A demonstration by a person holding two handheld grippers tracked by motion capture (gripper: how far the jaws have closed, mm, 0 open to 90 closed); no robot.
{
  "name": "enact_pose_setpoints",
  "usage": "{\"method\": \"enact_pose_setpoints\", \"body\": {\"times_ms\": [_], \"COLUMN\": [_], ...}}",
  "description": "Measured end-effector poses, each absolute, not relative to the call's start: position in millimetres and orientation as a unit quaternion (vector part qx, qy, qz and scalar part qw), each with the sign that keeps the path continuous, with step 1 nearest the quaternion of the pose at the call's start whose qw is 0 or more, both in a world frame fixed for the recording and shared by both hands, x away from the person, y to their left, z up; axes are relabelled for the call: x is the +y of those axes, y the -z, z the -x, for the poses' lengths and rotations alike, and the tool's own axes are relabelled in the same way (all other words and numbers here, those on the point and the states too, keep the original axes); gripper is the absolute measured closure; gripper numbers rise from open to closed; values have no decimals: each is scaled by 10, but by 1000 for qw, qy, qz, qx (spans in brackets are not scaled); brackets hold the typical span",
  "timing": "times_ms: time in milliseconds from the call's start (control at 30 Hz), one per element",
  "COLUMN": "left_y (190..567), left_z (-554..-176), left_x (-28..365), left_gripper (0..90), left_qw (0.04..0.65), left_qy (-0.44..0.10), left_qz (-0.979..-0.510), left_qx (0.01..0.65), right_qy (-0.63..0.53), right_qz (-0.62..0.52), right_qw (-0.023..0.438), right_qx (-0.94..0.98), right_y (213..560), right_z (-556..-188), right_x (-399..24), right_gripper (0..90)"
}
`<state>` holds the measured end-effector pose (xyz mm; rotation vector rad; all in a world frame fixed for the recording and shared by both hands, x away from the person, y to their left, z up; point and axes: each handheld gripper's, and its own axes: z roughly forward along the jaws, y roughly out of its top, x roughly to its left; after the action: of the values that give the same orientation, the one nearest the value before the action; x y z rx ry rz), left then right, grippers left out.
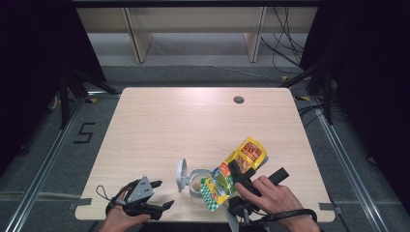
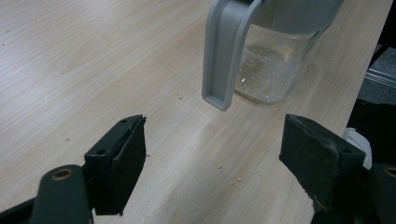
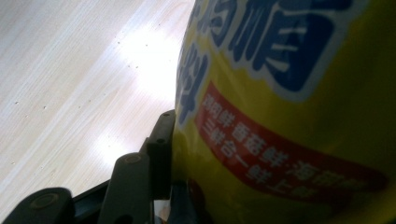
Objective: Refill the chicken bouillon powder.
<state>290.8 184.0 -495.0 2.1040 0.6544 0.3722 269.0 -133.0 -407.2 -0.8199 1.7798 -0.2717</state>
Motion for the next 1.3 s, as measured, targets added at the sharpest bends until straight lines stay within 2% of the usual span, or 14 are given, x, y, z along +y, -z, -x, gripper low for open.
{"method": "enact_pose_setpoints", "body": {"times_ms": [100,567,733,800,867,1200,1233,1300], "left_y": [4954,4953,4954,4949,4961,4962,4957,4955], "left_z": [-2894,-2905,-2903,-2910,-2891,-2891,-2899,-2905], "left_x": [1833,1837,1836,1843,1827,1826,1832,1833], "left_gripper": [218,218,218,218,218,218,218,218], "left_qw": [439,439,440,437,443,443,440,442], "left_qy": [-145,-148,-148,-151,-141,-142,-145,-148], "left_qz": [-843,-845,-845,-847,-839,-840,-843,-844], "left_qx": [277,266,267,263,281,281,273,266], "right_qy": [115,113,121,115,114,121,123,121], "right_qz": [344,344,353,341,340,351,351,355], "right_qw": [557,565,551,564,565,564,553,562], "right_qx": [747,742,747,743,743,738,746,737], "right_y": [4069,4078,4083,4096,4076,4081,4083,4087], "right_z": [-2682,-2659,-2691,-2673,-2662,-2679,-2683,-2679], "right_x": [-1337,-1328,-1323,-1341,-1339,-1334,-1327,-1327], "right_gripper": [541,541,541,541,542,542,542,542]}}
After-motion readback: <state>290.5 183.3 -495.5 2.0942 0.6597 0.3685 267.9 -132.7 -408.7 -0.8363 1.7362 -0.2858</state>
